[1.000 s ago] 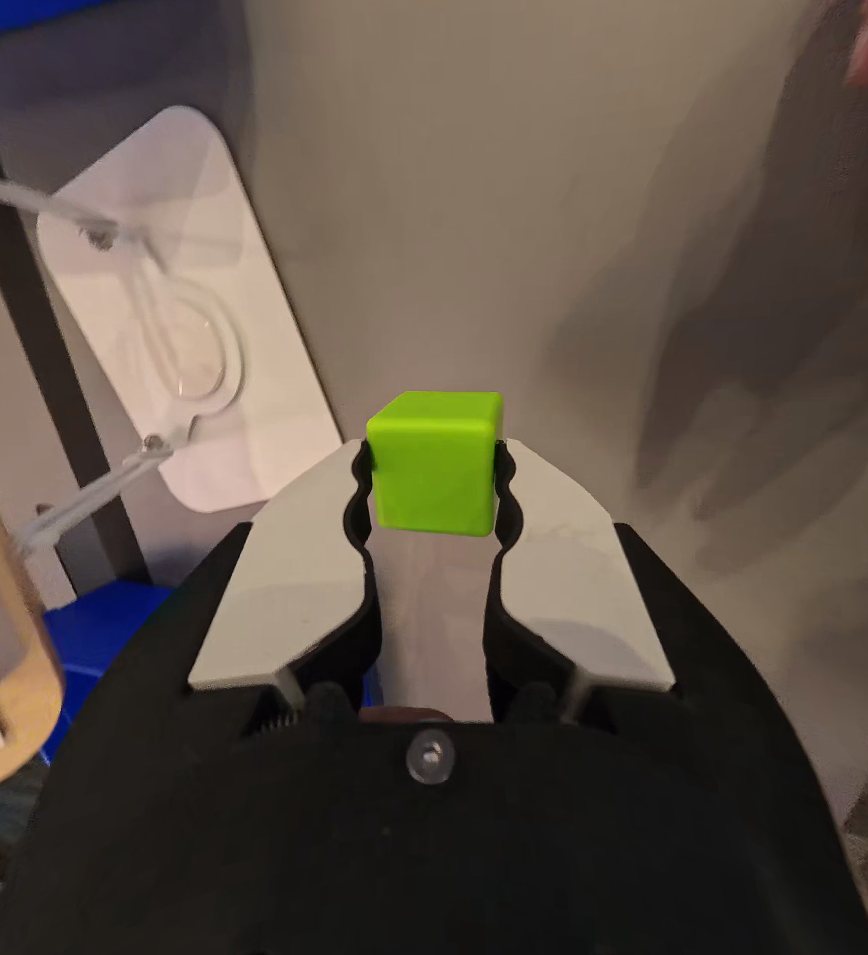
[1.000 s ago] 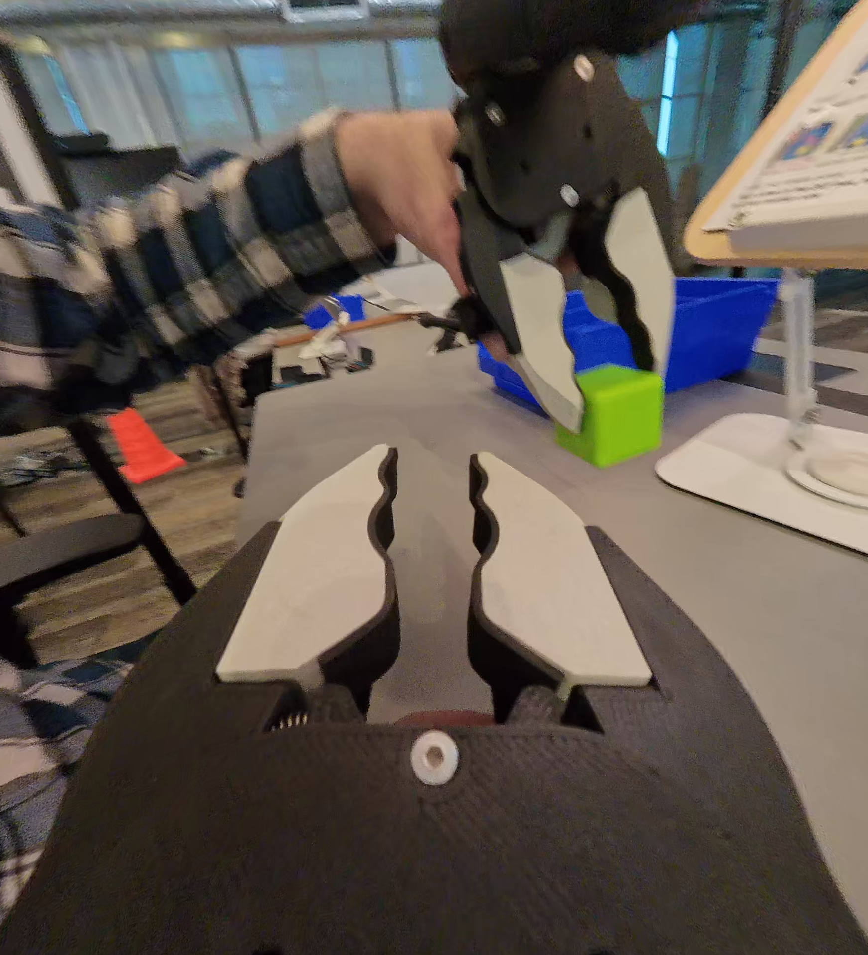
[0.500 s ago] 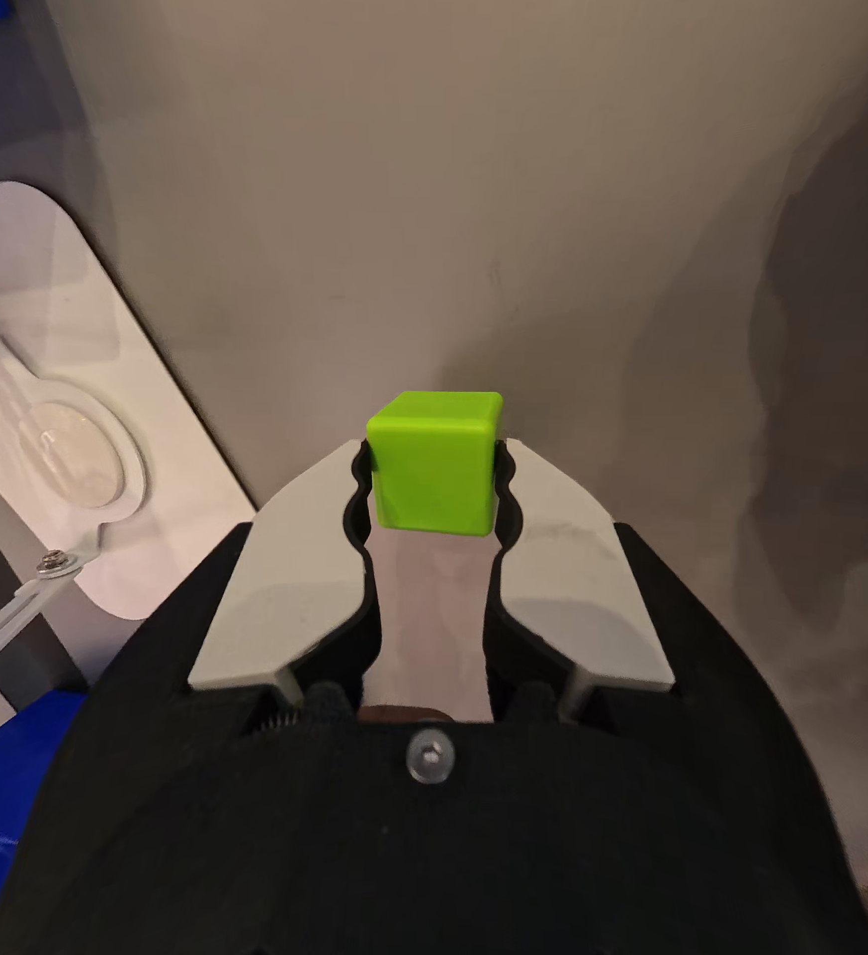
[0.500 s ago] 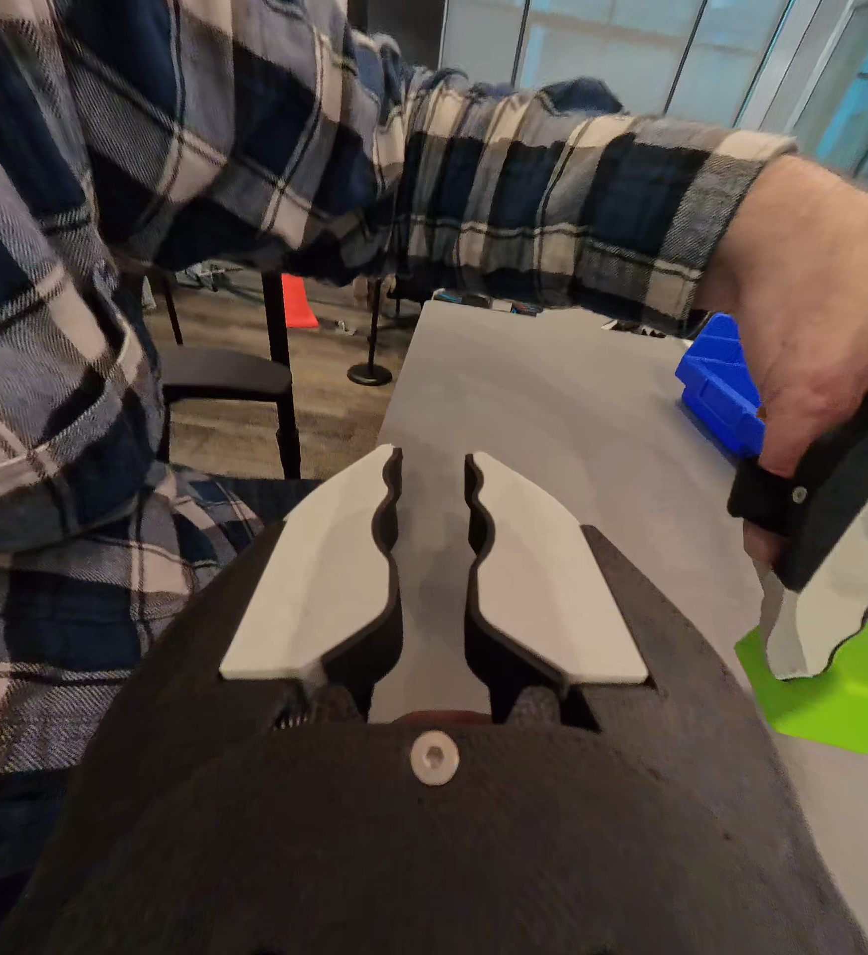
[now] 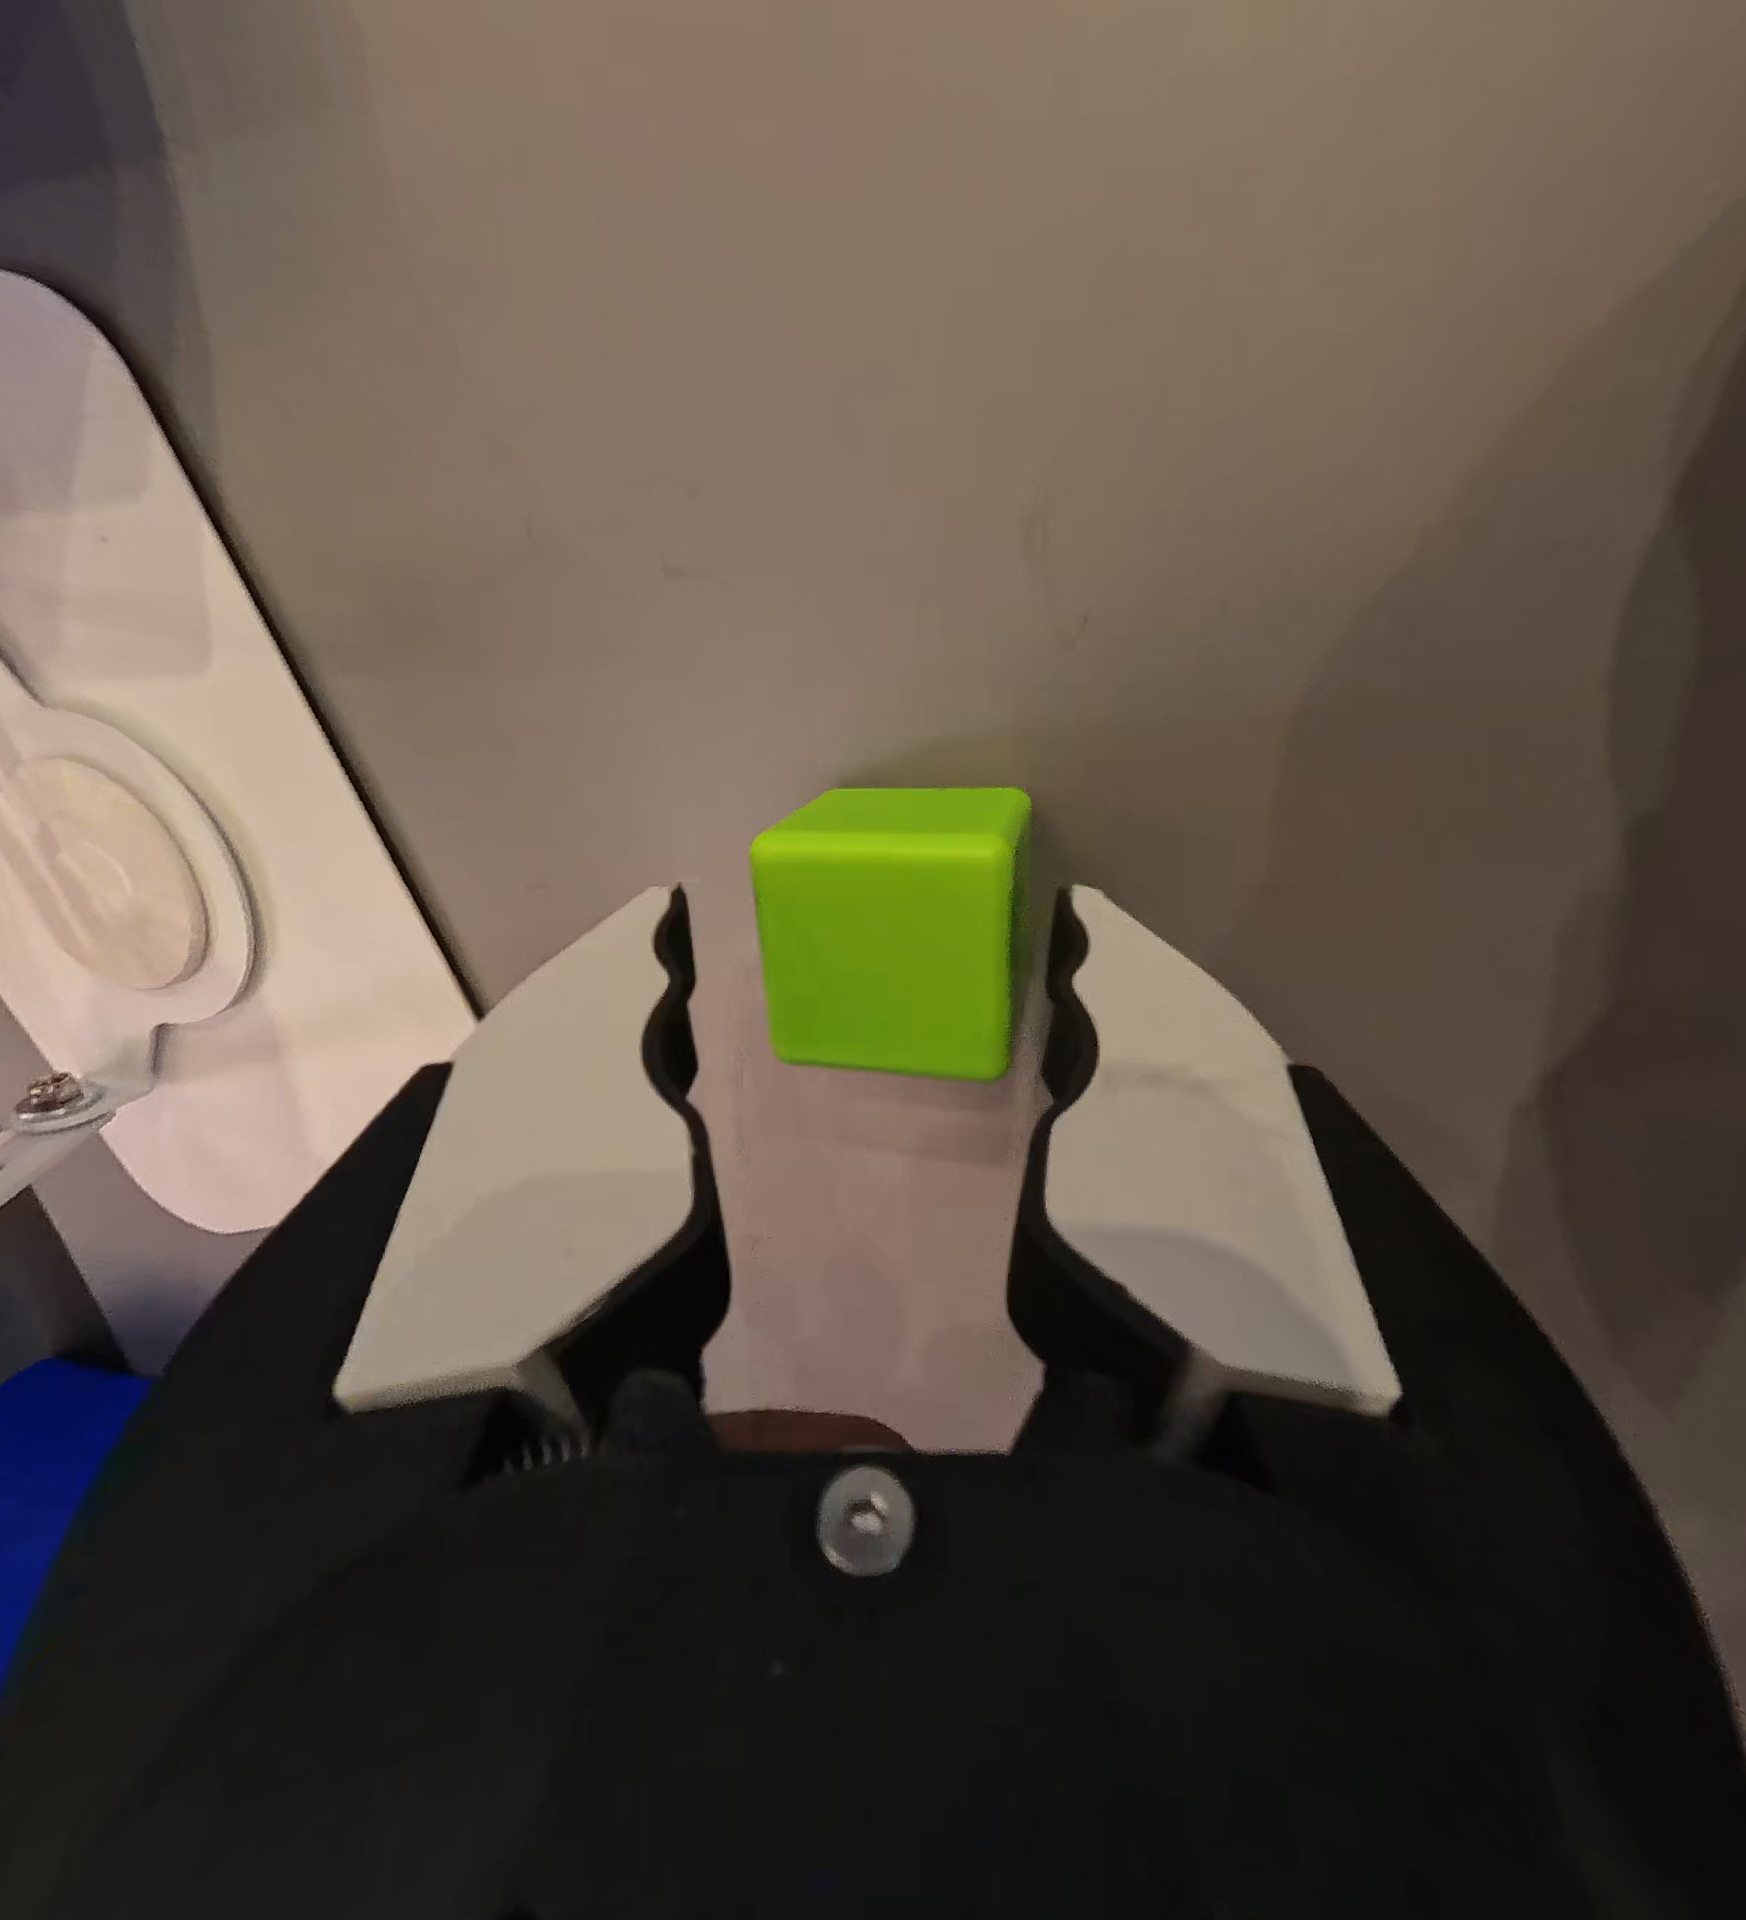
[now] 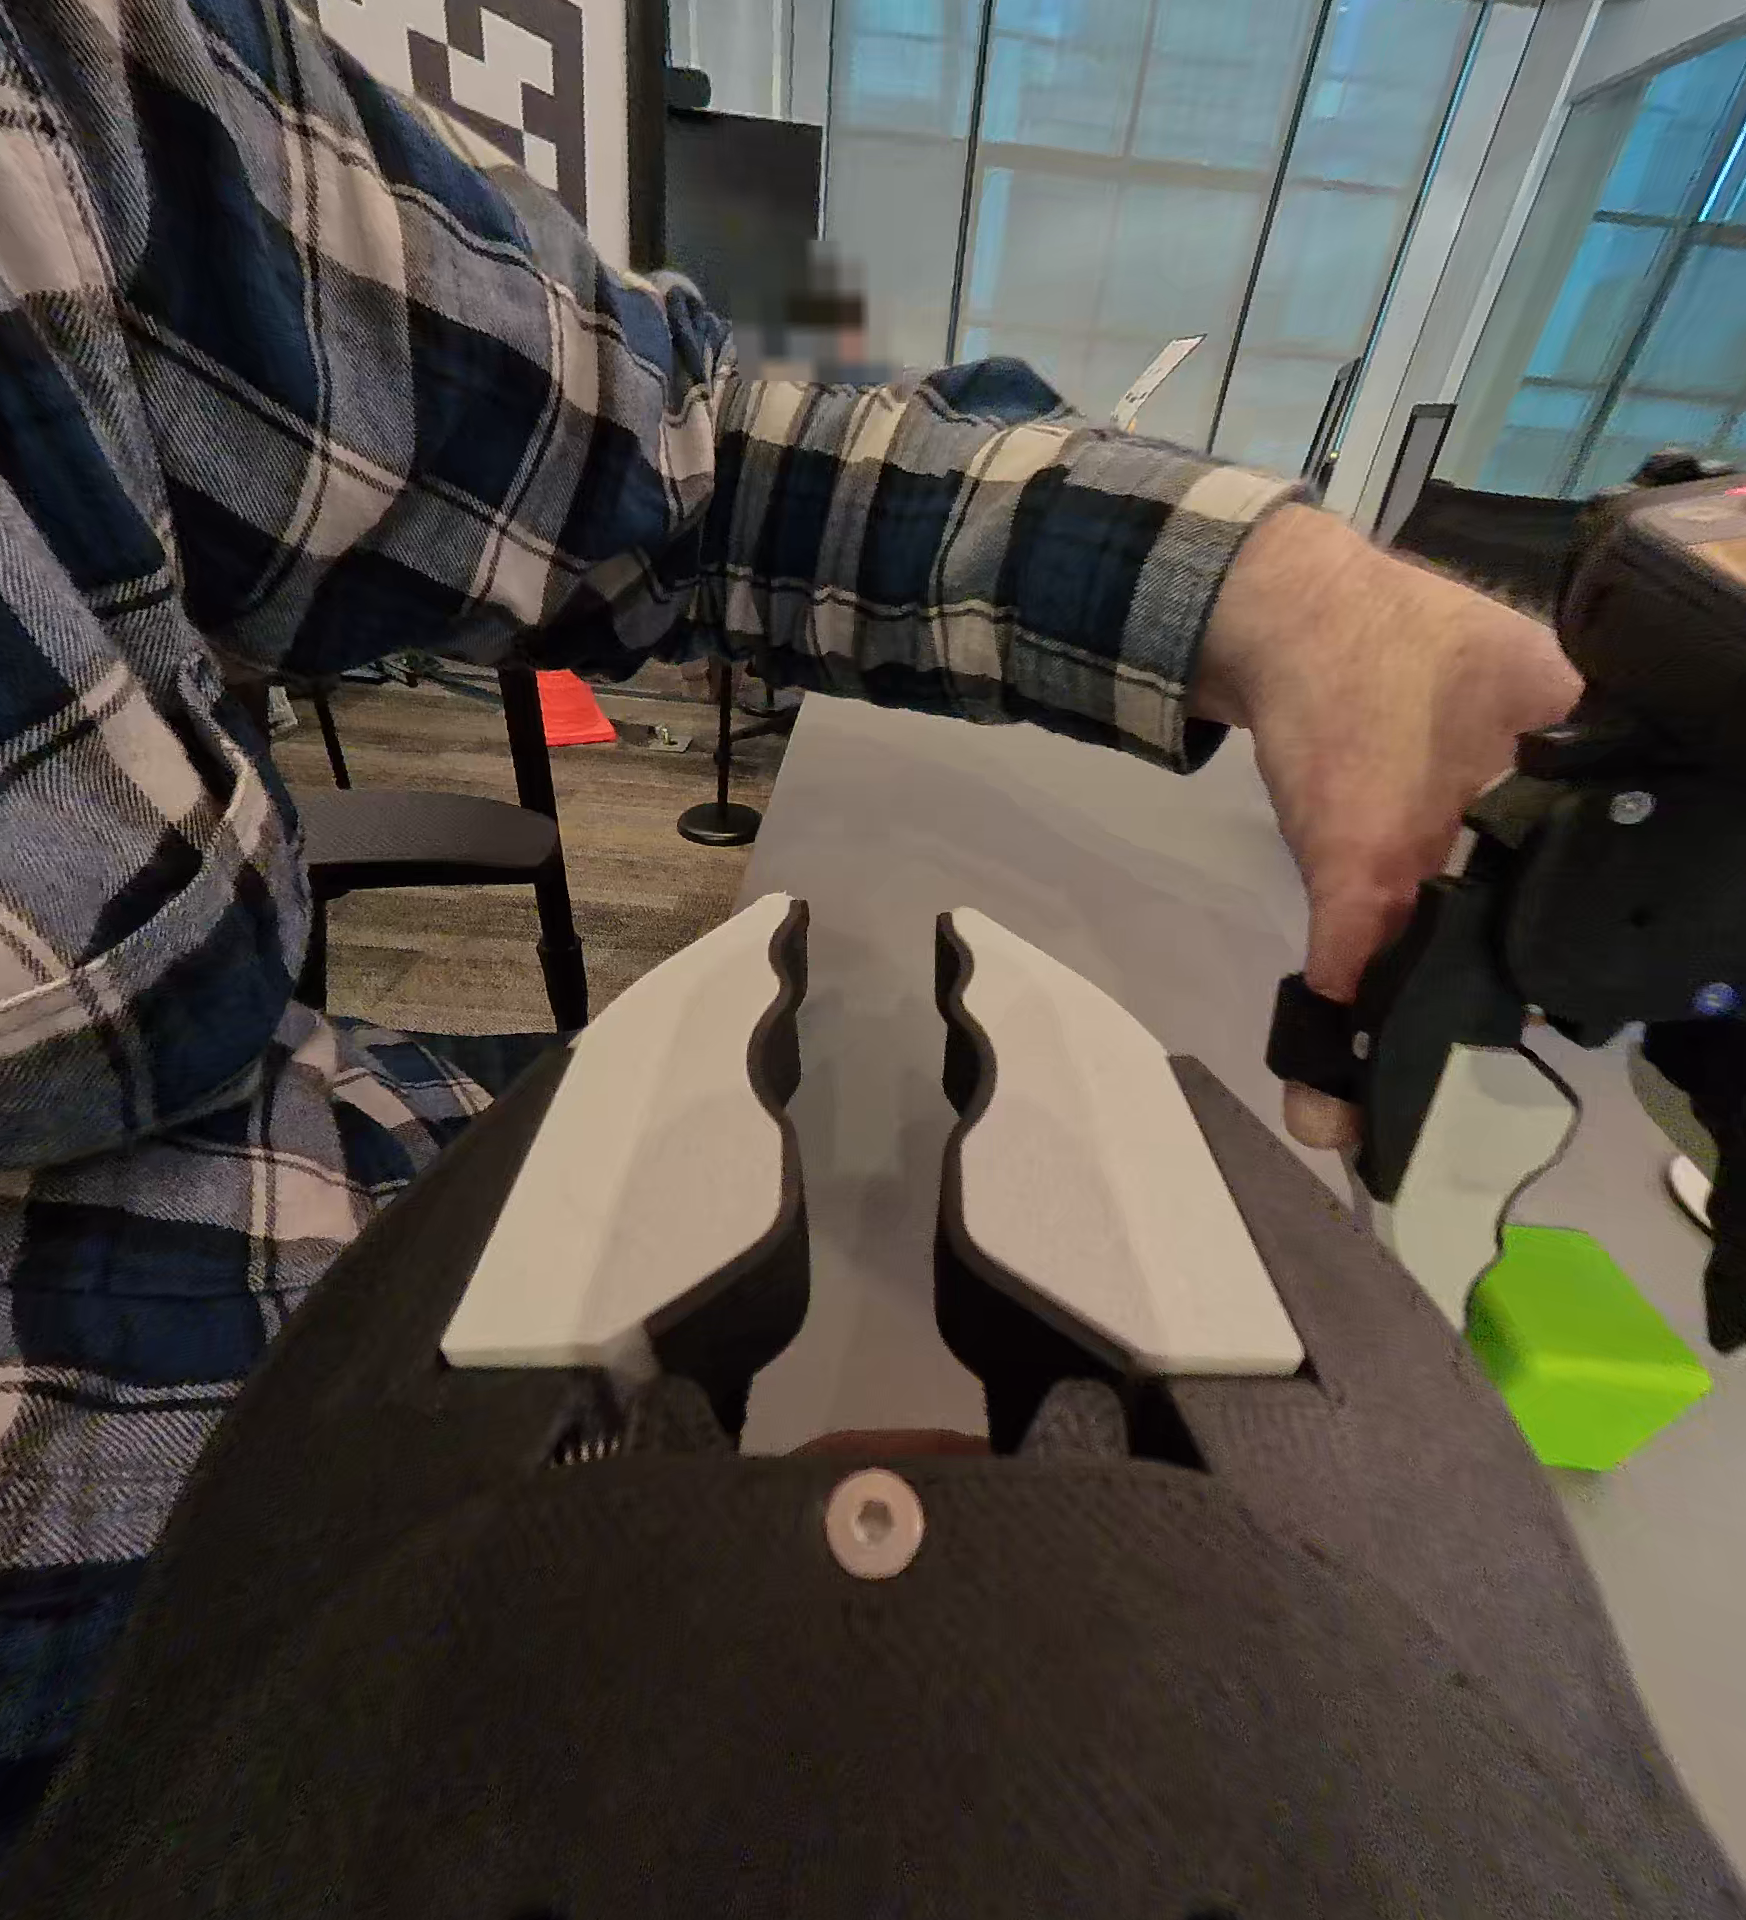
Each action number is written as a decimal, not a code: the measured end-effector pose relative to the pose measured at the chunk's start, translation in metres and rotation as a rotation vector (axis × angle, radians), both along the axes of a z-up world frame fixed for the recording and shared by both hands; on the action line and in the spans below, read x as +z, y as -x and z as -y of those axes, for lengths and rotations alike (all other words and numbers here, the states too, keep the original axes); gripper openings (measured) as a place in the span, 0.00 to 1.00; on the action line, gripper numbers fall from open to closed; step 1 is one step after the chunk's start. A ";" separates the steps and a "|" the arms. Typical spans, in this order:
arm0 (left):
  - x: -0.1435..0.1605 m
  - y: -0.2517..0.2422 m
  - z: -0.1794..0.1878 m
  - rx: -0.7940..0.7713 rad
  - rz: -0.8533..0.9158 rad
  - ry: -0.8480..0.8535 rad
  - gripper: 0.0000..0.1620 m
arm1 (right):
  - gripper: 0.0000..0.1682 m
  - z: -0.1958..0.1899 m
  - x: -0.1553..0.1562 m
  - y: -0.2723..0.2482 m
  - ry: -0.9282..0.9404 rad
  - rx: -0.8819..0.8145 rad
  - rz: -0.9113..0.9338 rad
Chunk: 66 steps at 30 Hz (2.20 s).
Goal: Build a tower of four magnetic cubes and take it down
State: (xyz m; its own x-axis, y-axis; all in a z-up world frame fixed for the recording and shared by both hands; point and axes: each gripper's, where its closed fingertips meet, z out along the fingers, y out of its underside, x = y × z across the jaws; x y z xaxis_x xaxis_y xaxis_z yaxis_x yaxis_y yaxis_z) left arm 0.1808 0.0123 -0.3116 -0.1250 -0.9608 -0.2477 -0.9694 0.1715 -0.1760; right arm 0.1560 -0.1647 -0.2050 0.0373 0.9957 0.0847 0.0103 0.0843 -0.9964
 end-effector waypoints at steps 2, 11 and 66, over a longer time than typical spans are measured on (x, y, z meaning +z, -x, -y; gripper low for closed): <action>0.006 0.002 0.000 -0.002 0.022 -0.012 0.41 | 0.14 -0.005 0.001 -0.008 -0.011 -0.023 0.005; 0.076 0.051 -0.032 0.116 0.188 -0.131 0.41 | 0.15 -0.054 0.005 -0.074 -0.027 -0.264 0.002; 0.012 0.247 -0.188 0.226 -0.038 0.000 0.34 | 0.15 -0.076 -0.025 -0.088 0.040 -0.344 0.134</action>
State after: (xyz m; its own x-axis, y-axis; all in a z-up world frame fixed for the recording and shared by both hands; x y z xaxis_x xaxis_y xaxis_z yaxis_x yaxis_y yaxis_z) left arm -0.0665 0.2003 -0.2998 0.0843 -0.9653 -0.2473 -0.9890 -0.0507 -0.1390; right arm 0.2445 -0.0891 -0.2302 0.3614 0.9296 0.0729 0.1615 0.0147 -0.9868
